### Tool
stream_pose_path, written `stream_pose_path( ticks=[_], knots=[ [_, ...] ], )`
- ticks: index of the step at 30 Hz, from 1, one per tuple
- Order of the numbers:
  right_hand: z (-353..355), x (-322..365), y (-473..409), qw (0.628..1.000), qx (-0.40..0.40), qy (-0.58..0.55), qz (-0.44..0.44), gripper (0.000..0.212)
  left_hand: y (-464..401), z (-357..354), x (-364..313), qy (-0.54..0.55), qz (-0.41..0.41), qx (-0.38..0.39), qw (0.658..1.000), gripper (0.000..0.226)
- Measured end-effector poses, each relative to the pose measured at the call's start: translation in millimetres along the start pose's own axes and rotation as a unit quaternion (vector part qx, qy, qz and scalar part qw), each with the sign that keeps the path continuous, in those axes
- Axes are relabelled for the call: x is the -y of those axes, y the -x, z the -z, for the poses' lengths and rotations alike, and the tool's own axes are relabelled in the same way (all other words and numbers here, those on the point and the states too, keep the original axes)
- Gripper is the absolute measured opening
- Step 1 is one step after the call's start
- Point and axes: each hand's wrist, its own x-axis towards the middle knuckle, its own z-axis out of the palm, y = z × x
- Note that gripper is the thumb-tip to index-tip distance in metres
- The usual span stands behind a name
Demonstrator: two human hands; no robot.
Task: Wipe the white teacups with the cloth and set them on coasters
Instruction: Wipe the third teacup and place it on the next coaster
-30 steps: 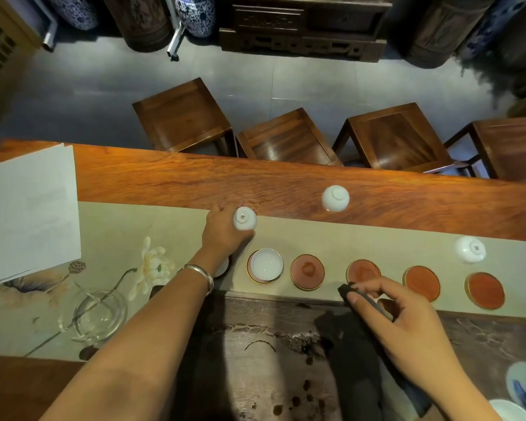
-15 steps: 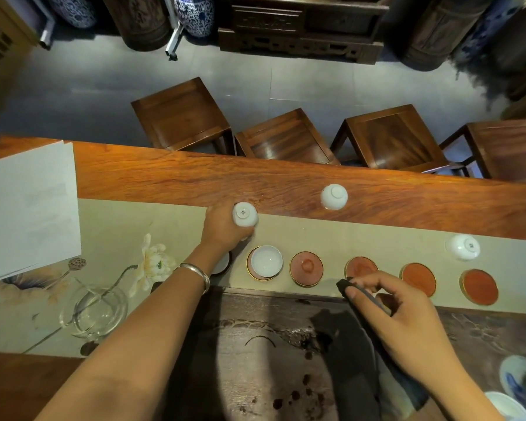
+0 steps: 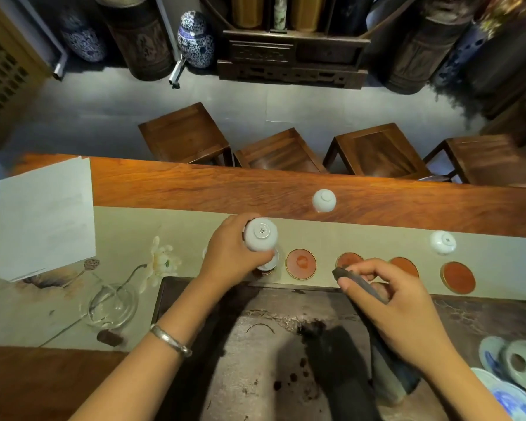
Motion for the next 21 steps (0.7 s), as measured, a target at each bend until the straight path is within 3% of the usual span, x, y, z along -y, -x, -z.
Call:
stream_pose_path(
  ticks=[11, 21],
  knots=[
    [12.3, 17.5, 62.6, 0.998, 0.000, -0.003, 0.056, 0.016, 119.5, 3.3, -73.0, 0.016, -0.070, 0.054, 0.996, 0.058],
    [14.4, 37.9, 109.3, 0.978, -0.014, 0.108, 0.177, 0.011, 189.1, -7.3, -103.3, 0.005, -0.107, 0.059, 0.992, 0.055]
  ],
)
